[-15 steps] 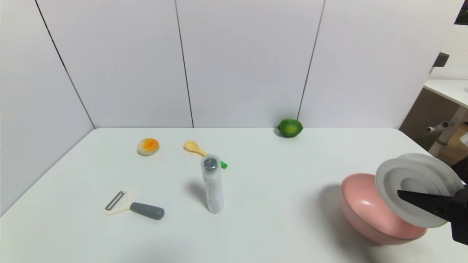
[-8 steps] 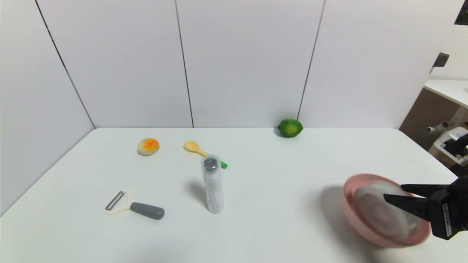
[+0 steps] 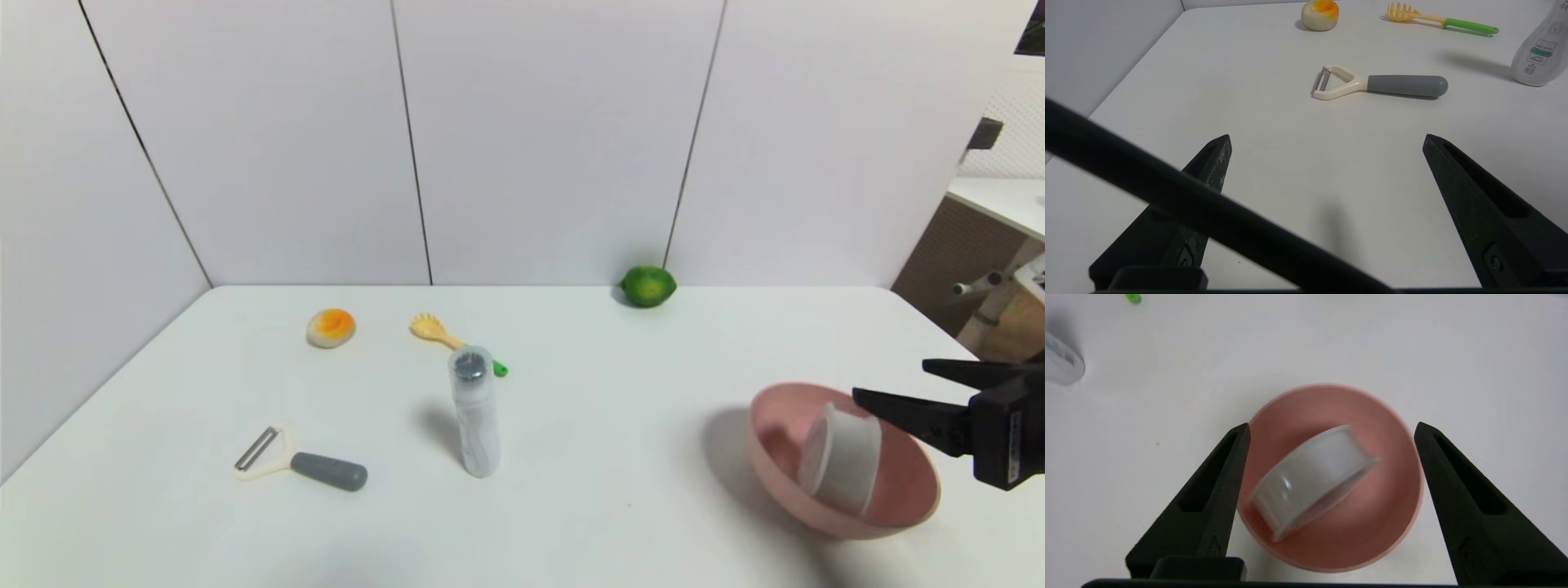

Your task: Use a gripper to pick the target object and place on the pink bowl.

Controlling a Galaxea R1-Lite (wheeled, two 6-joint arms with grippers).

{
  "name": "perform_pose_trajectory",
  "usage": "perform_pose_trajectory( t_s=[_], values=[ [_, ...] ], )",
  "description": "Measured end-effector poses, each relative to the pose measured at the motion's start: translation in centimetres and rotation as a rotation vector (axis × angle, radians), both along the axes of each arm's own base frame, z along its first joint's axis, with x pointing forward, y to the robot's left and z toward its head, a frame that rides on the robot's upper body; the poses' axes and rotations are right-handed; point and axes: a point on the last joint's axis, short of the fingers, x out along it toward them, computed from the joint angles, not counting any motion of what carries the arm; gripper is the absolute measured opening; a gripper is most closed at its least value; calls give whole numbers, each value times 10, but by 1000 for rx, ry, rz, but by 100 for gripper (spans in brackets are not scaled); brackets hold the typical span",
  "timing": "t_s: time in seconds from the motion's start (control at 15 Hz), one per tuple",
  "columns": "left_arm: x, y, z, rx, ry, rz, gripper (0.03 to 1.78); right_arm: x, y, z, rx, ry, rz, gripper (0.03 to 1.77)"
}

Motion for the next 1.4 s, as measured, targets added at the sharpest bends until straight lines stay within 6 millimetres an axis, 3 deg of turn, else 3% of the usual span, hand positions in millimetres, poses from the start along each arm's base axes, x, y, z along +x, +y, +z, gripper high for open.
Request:
perform_pose_trajectory(
  t_s=[0.27, 0.47, 0.67, 1.13, 1.4],
  values=[
    [0, 0, 0, 0, 0, 0, 169, -32, -8, 18, 25, -140, -15, 153],
    [0, 0, 0, 0, 0, 0, 169, -68, -15, 13, 27, -229, -33, 159],
    [0, 0, 0, 0, 0, 0, 169, -95, -22, -21, -18, -235, -97, 163],
    [0, 0, 0, 0, 0, 0, 169, -148, -27, -123, -34, -270, -179, 168],
    [0, 0, 0, 0, 0, 0, 169, -162, -27, -136, 12, -412, -228, 169]
  ],
)
